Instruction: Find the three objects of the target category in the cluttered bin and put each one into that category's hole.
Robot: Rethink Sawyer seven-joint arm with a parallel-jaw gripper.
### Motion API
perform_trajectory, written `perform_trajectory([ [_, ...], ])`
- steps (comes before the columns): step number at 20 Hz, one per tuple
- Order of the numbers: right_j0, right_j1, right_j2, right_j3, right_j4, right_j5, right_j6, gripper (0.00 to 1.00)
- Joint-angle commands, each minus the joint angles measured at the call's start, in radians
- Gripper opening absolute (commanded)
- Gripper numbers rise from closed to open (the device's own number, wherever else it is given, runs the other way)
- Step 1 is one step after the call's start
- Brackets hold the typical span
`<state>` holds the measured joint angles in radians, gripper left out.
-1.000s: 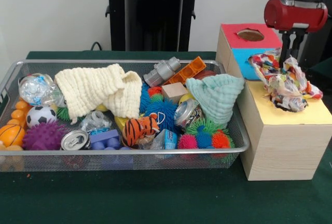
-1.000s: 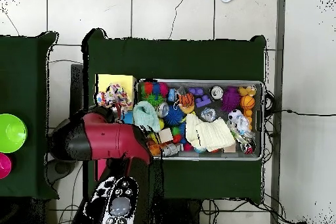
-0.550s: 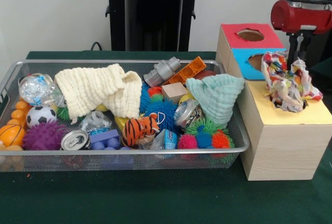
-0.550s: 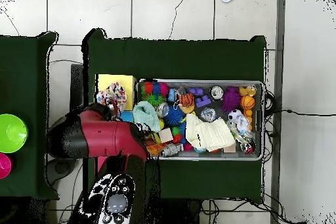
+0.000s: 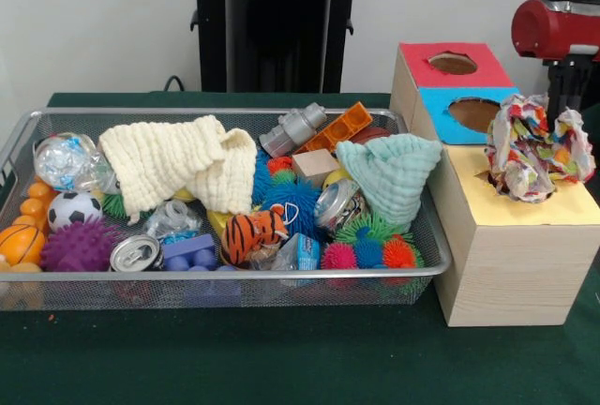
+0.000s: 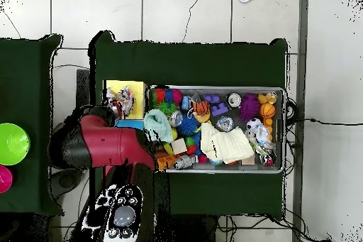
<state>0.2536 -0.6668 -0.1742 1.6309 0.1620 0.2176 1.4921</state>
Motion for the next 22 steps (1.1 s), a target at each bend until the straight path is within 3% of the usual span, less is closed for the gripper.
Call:
perform_trajectory([
  [1,-0.041,0.053,0.088,-0.025,0.009,-0.040,0.184,0.00],
  [10,-0.080,0.147,0.042,-0.051,-0.069,-0.062,0.116,0.00],
  [22,-0.106,0.177,0.028,-0.060,-0.087,-0.019,0.110,0.00],
])
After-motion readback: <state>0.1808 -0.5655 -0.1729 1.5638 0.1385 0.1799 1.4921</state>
